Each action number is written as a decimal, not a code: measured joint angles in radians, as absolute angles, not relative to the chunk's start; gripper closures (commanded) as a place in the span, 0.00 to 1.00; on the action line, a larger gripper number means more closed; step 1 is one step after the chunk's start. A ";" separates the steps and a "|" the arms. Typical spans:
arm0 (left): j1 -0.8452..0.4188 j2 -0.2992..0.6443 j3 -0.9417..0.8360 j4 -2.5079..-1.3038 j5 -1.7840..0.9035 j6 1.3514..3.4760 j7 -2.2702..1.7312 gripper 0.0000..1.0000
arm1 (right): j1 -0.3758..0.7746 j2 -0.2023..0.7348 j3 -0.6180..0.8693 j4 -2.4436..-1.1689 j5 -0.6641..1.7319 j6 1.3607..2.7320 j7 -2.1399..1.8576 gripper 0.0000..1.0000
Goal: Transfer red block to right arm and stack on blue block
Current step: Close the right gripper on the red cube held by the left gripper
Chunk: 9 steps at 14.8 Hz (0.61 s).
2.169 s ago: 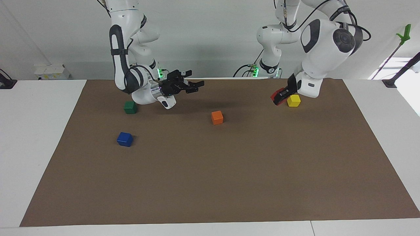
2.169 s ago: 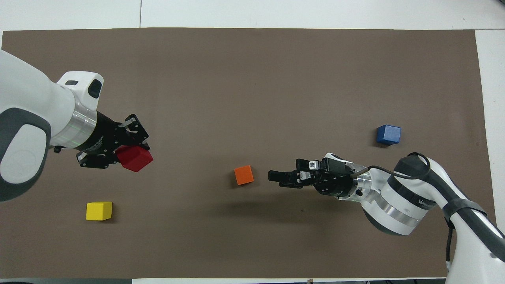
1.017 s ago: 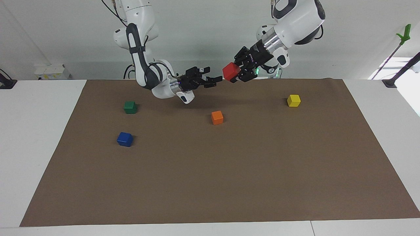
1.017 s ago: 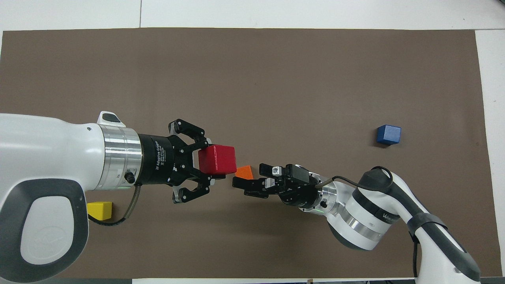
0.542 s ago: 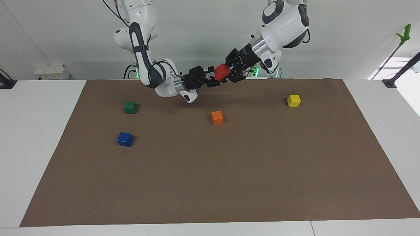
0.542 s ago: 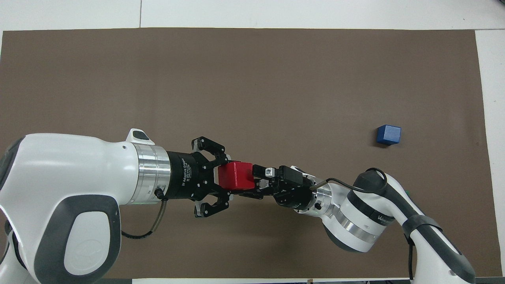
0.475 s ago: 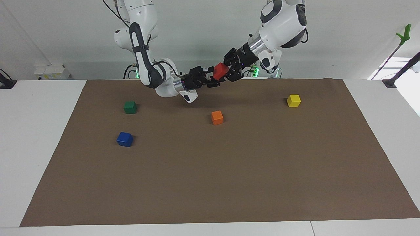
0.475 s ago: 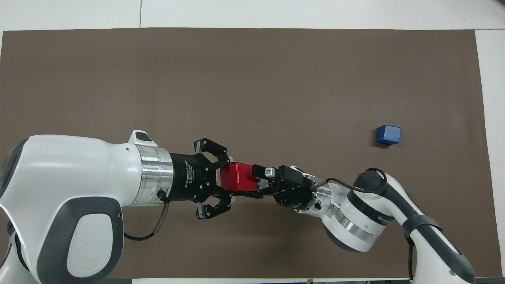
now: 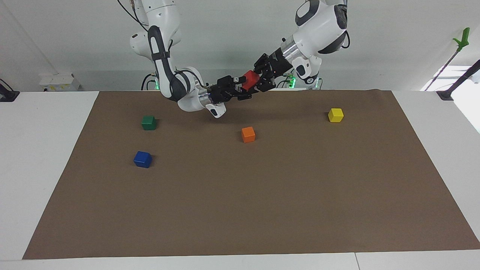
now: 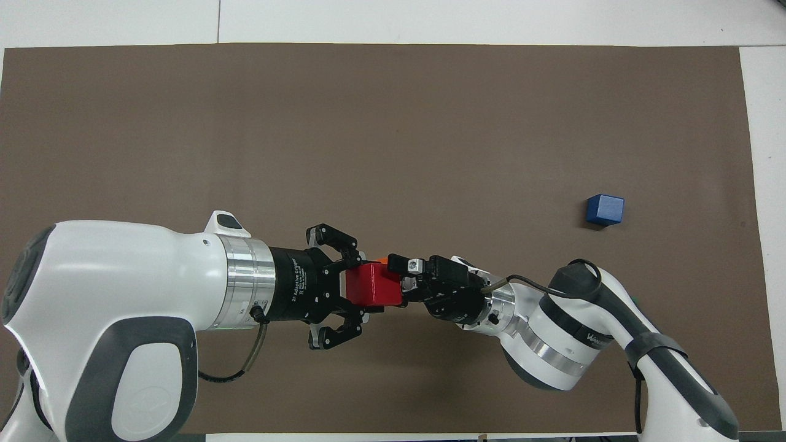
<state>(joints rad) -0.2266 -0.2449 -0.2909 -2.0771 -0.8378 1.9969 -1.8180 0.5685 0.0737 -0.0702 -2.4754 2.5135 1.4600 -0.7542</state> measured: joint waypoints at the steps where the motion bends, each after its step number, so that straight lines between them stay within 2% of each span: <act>1: -0.227 -0.247 -0.291 -2.079 -0.838 1.997 -1.818 1.00 | 0.569 0.074 -0.070 -2.475 2.514 1.462 -0.754 1.00; 8: -0.227 -0.250 -0.288 -2.085 -0.851 2.004 -1.825 1.00 | 0.573 0.074 -0.070 -2.472 2.525 1.479 -0.754 1.00; 9: -0.227 -0.251 -0.288 -2.085 -0.851 2.005 -1.825 0.62 | 0.573 0.074 -0.070 -2.471 2.525 1.479 -0.754 1.00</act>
<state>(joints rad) -0.2268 -0.2507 -0.2878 -2.0850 -0.8511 2.0046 -1.8245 0.5732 0.0745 -0.0697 -2.4715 2.5254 1.4789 -0.7541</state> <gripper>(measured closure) 0.458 0.410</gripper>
